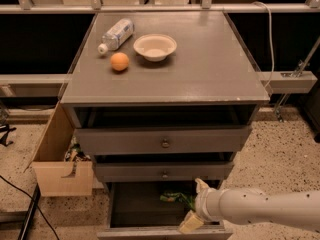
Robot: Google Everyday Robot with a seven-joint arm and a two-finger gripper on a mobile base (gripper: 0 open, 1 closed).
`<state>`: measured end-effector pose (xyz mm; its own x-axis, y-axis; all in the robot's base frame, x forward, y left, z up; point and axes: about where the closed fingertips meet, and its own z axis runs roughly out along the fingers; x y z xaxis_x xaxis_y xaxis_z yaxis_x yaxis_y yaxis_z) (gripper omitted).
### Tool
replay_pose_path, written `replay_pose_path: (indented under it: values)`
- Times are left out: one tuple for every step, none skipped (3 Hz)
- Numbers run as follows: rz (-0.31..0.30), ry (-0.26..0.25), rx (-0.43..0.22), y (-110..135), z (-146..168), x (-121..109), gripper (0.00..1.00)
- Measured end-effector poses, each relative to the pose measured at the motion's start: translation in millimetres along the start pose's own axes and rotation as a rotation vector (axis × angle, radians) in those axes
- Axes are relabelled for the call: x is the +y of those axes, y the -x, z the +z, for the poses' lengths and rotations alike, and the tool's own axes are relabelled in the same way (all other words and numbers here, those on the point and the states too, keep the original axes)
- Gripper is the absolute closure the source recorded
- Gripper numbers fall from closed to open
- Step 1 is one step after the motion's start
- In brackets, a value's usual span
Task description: Pick green rice chip bag from bottom drawer and place on counter
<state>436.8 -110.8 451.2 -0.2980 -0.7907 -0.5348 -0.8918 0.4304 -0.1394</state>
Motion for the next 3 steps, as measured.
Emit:
replay_pose_path:
  values:
    - [0.011,0.006,-0.007,-6.9,36.8,-6.3,0.00]
    - [0.054,0.012,0.019,-19.4,71.8,-14.4,0.00]
    - [0.114,0.026,0.039,-36.0,111.5,-22.3,0.00]
